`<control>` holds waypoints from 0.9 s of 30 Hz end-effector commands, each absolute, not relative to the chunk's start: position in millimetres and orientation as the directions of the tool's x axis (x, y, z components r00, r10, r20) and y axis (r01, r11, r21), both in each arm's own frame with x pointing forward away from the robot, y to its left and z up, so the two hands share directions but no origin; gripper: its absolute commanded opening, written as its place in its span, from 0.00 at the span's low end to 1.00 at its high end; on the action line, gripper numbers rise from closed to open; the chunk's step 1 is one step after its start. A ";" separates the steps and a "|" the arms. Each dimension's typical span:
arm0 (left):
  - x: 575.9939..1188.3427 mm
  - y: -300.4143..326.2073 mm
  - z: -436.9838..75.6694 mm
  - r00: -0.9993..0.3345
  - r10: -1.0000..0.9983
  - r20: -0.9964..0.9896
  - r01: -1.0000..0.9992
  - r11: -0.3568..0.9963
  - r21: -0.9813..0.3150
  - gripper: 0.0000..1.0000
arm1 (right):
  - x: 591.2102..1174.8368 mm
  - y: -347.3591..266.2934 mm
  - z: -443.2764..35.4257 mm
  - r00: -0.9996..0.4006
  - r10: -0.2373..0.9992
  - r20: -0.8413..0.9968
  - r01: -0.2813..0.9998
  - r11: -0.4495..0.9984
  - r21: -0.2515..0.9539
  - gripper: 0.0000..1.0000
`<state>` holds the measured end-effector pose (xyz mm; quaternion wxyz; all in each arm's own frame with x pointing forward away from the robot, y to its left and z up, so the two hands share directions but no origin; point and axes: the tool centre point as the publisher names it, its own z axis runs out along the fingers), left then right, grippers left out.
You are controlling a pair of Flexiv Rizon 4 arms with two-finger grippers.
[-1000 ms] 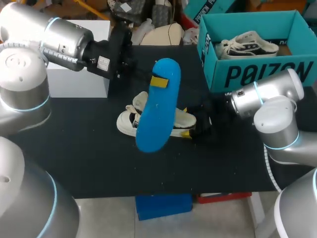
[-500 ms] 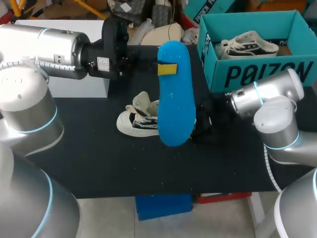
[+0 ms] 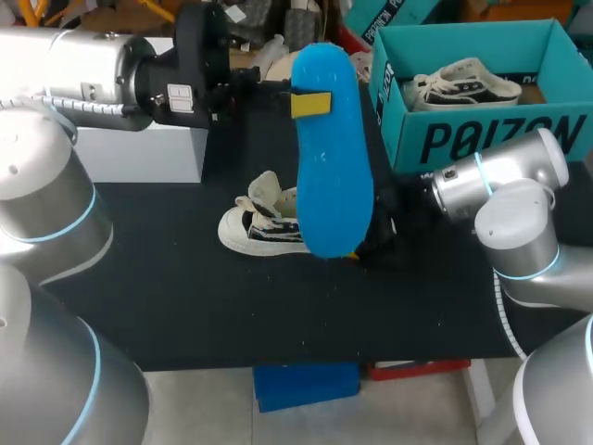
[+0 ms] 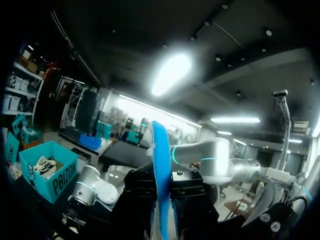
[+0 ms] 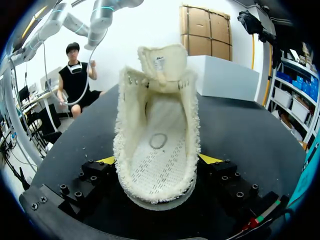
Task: Take the shoe out of the shoebox, open the shoe tongue, remove and reinsert the insole, then place the shoe into the shoebox
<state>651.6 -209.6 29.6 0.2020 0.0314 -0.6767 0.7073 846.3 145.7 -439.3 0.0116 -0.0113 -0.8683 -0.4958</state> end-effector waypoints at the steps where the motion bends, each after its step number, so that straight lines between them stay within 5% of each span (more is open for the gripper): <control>1: 649.0 -209.8 29.3 -0.918 0.237 0.317 -0.328 -0.007 -0.945 0.00 | 845.8 147.4 -443.4 -0.999 0.009 0.033 0.033 0.509 0.860 0.00; 9: 649.0 -209.8 29.3 -0.918 0.237 0.317 -0.328 -0.007 -0.945 0.00 | 845.8 147.4 -443.4 -0.999 0.009 0.033 0.033 0.509 0.860 0.01; 10: 649.0 -209.8 29.3 -0.918 0.237 0.317 -0.328 -0.007 -0.945 0.00 | 846.3 147.3 -443.8 -0.999 0.009 0.033 0.033 0.510 0.860 0.30; 11: 649.0 -209.8 29.3 -0.918 0.237 0.317 -0.328 -0.007 -0.945 0.00 | 846.8 147.3 -443.8 -0.999 0.004 0.037 0.034 0.523 0.851 1.00; 27: 649.0 -209.8 29.3 -0.918 0.237 0.317 -0.328 -0.007 -0.945 0.00 | 842.9 137.9 -427.7 -0.997 0.051 0.052 0.072 0.723 0.687 1.00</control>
